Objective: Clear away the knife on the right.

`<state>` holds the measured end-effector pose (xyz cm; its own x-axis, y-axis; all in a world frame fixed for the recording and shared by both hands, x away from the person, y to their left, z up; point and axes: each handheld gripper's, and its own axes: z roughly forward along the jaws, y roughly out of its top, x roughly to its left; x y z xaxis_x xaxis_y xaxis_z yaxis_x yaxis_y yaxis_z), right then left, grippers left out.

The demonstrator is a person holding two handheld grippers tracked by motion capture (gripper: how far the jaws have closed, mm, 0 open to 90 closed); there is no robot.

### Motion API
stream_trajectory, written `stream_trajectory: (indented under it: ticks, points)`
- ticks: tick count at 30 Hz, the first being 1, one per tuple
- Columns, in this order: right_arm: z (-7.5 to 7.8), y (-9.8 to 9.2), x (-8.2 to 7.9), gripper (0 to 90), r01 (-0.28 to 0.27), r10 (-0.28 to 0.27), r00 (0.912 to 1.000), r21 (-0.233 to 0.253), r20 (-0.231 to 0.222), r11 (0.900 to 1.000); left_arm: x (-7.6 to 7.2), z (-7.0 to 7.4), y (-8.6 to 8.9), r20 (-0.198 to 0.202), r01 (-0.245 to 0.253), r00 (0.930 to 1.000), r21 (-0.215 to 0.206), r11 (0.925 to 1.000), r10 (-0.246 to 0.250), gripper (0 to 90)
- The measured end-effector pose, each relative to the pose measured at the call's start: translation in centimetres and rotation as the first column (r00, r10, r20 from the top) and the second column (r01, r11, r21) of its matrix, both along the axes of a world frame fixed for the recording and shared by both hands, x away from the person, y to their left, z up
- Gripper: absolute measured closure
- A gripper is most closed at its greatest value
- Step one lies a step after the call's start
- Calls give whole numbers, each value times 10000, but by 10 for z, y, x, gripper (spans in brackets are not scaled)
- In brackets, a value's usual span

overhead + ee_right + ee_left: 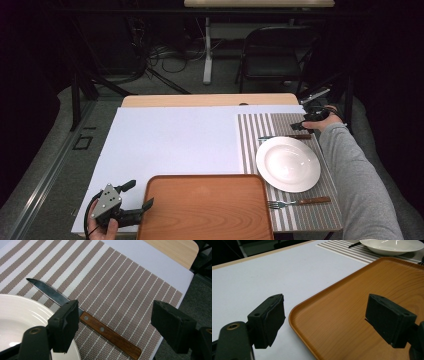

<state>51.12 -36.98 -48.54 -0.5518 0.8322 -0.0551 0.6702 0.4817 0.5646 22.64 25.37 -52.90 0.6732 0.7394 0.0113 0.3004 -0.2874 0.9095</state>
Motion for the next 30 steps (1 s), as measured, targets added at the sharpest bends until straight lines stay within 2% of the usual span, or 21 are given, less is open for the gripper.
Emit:
stream_trajectory:
  ticks: [4, 8, 11, 12, 14, 15, 16, 20, 21, 22, 23, 24, 25, 26, 27, 28, 29, 30]
  points:
    - [-1, 1, 1, 241, -71, 70, 9999, -162, -88, 9998, 0, 0, 0, -16, 15, 10000, 7, 10000, -15, 159]
    - [-2, 1, 2, 253, -191, 192, 9998, -324, 19, 9993, 1, 0, 0, -30, 31, 10000, 36, 10000, -31, 159]
    - [-3, 3, 3, 284, -595, 595, 9982, -596, -16, 9964, 1, 0, 0, -40, 30, 10000, 50, 10000, -30, 159]
    - [-3, 4, 3, 323, -848, 846, 9964, -733, -59, 9937, 1, 0, 0, -42, 25, 10000, 48, 10000, -25, 160]
    - [-2, 5, 2, 338, -1528, 1534, 9882, -1183, -40, 9812, 1, 0, 0, -49, -31, 10000, 82, 10000, 32, 159]
    - [-3, 6, 1, 338, -1811, 1850, 9826, -1354, 170, 9741, 1, 0, 0, -50, -30, 10000, 85, 10000, 30, 159]
    - [-2, 6, 1, 333, -2058, 2098, 9777, -1687, 65, 9640, 1, 0, 0, -48, -27, 10000, 83, 10000, 27, 159]
    - [-3, 6, -2, 323, -2889, 3017, 9532, -2327, 204, 9286, 1, -1, 0, -52, -5, 10000, 66, 10000, 5, 160]
    - [-2, 6, -3, 324, -3058, 3199, 9474, -2628, 117, 9151, 1, -1, 0, -64, 19, 10000, 71, 10000, -19, 160]
    - [-2, 6, -4, 324, -3297, 3471, 9378, -2964, 64, 8964, 1, -1, 0, -52, 1, 10000, 71, 10000, 0, 159]
    - [-2, 6, -4, 324, -3297, 3471, 9378, -2964, 64, 8964, 1, -1, 0, -68, 28, 10000, 74, 10000, -28, 159]
    - [-2, 7, -6, 324, -3357, 3537, 9354, -3116, 11, 8889, 1, 0, 0, -60, 31, 10000, 82, 10000, -31, 159]
    - [-1, 8, -7, 324, -3796, 4015, 9158, -3560, -134, 8539, 1, 0, 0, -69, 27, 10000, 69, 10000, -27, 159]
    - [-1, 8, -7, 324, -3796, 4015, 9158, -3560, -134, 8539, 1, -1, 0, -70, 29, 10000, 66, 10000, -28, 159]
    - [-1, 8, -8, 325, -3894, 4099, 9118, -3669, -238, 8449, 1, -1, 0, -70, 25, 10000, 74, 10000, -24, 159]
    - [-1, 10, -9, 326, -4397, 4619, 8856, -4076, -485, 8003, 1, -1, 0, -68, 23, 10000, 76, 10000, -22, 160]
    - [-1, 10, -9, 326, -4397, 4619, 8856, -4076, -485, 8003, 1, -1, 0, -67, 15, 10000, 74, 10000, -15, 160]
    - [-1, 11, -11, 330, -4474, 4664, 8824, -4167, -617, 7913, 1, -1, 0, -44, -7, 10000, 76, 10000, 8, 160]
